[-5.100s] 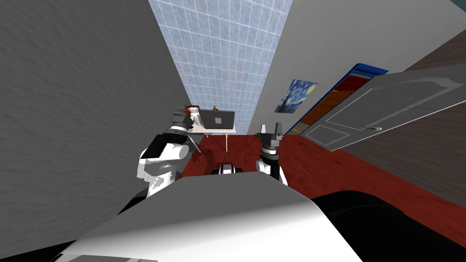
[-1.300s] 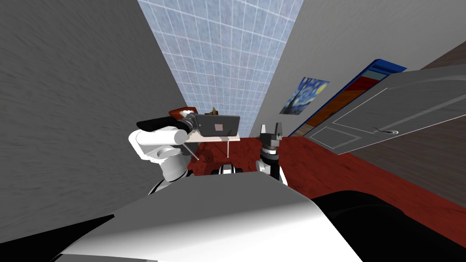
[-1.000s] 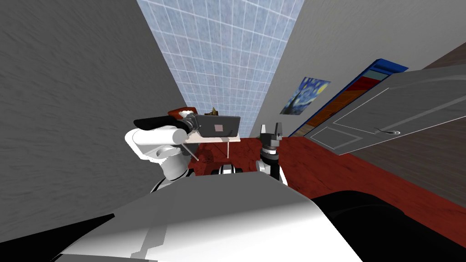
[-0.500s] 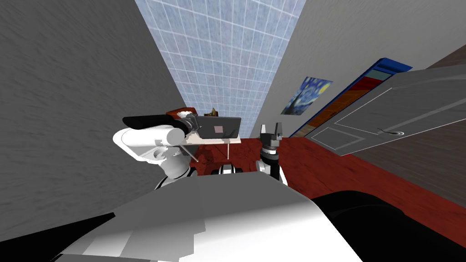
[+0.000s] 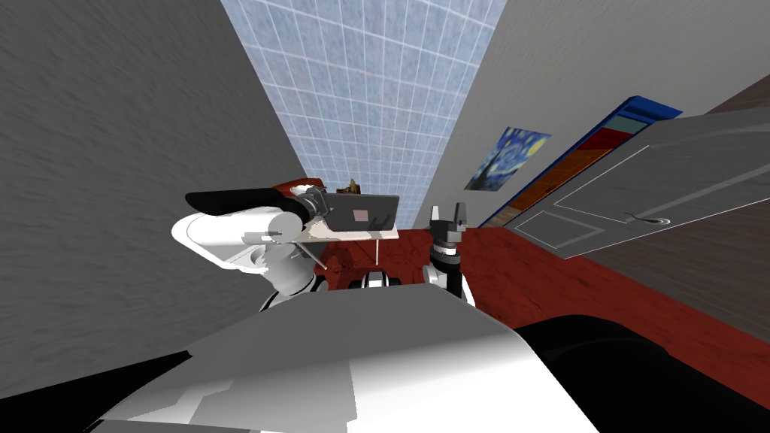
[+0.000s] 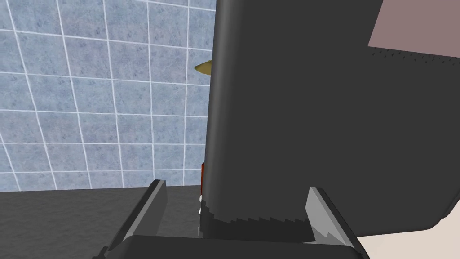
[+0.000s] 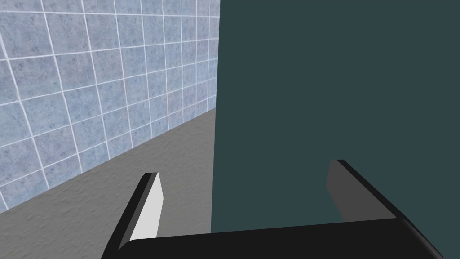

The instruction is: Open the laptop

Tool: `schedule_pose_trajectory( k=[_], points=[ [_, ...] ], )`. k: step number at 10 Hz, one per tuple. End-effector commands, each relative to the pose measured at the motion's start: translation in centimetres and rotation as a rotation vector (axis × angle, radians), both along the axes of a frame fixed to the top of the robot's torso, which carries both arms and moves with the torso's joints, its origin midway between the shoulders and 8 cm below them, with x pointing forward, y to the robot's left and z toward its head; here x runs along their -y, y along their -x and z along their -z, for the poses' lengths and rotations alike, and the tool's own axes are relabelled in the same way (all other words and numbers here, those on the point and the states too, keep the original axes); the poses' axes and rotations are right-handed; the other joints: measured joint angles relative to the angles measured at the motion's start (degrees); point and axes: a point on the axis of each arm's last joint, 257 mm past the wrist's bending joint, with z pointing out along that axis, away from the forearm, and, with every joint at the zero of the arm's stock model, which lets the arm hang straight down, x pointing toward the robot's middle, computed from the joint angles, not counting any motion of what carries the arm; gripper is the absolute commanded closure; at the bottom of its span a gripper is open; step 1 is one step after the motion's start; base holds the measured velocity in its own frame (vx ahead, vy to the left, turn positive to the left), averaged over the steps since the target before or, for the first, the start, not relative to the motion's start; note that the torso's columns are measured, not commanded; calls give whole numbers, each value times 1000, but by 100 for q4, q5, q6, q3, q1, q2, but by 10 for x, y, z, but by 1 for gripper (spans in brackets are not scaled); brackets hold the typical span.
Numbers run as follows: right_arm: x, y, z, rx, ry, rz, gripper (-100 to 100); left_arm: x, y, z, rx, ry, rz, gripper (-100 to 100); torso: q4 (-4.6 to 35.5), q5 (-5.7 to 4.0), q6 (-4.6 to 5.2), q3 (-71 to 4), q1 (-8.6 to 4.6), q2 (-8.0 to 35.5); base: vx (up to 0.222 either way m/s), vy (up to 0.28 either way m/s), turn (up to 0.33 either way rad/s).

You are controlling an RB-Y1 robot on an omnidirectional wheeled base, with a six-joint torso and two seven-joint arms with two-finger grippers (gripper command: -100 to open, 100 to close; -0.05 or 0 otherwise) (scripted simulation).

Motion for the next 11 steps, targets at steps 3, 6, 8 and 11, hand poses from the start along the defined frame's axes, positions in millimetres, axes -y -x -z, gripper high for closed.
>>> schedule_pose_trajectory(
  k=[3, 6, 8, 11],
  points=[
    [0, 0, 0, 0, 0, 0, 0, 1, -9, 3, -38, -1, 4, 100, -24, 13, 7, 8, 3, 5, 18, 5, 4],
    [0, 0, 0, 0, 0, 0, 0, 1, -25, 5, -106, -3, 9, 100, -39, 14, 10, -24, 6, -40, 15, -4, 3],
    [0, 0, 0, 0, 0, 0, 0, 1, -30, 4, -137, -3, 10, 100, -47, 16, 14, -29, 5, -49, 23, 2, -2],
    [0, 0, 0, 0, 0, 0, 0, 0, -37, 10, -195, -1, 9, 100, -45, 15, 14, -25, 2, -43, 27, 1, -4]
  ],
)
